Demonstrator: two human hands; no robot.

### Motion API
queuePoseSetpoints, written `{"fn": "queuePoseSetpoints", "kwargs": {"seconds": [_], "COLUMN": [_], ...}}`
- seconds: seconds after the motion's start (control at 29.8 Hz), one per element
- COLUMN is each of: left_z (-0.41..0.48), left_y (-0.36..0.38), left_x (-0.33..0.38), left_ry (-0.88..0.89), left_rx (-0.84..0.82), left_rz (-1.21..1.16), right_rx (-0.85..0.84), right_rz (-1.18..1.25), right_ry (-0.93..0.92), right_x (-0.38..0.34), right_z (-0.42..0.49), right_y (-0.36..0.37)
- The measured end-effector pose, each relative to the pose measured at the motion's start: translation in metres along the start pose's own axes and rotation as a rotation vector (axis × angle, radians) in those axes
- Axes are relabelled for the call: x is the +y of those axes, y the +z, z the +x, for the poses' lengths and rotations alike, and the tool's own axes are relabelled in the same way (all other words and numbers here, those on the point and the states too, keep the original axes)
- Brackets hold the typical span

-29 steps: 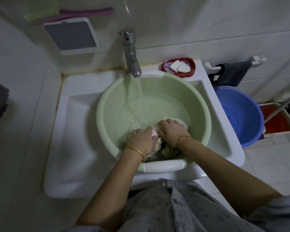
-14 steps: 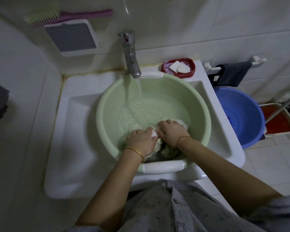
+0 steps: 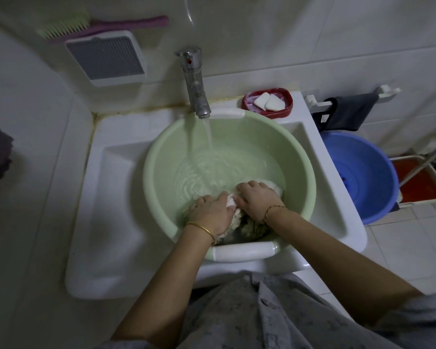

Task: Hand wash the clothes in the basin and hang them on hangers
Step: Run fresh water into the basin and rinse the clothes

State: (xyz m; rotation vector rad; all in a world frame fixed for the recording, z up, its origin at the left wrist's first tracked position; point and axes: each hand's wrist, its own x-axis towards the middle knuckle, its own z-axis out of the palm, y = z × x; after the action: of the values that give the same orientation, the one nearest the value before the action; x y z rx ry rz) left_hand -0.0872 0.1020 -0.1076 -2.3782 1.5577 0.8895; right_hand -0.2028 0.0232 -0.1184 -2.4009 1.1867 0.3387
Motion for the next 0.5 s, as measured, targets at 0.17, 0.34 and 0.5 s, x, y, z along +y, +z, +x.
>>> {"fn": "queuePoseSetpoints", "kwargs": {"seconds": [0.17,0.34,0.5], "left_z": [-0.0006,-0.0013,-0.0011], "left_y": [-0.0001,0.0010,0.0021], "left_x": [0.0007,0.0006,0.0011], "left_ry": [0.000,-0.001,-0.002], "left_rx": [0.013,0.020,0.039], "left_rz": [0.005,-0.013,-0.012], "right_rx": [0.000,0.007,0.011], "right_rz": [-0.015,-0.085,-0.108], "right_ry": [-0.008,-0.022,-0.020], "right_x": [-0.0002,-0.0026,-0.0045], "right_z": [-0.0010,-0.0033,-0.0055], "right_y": [-0.0003,0.0009,0.0001]}}
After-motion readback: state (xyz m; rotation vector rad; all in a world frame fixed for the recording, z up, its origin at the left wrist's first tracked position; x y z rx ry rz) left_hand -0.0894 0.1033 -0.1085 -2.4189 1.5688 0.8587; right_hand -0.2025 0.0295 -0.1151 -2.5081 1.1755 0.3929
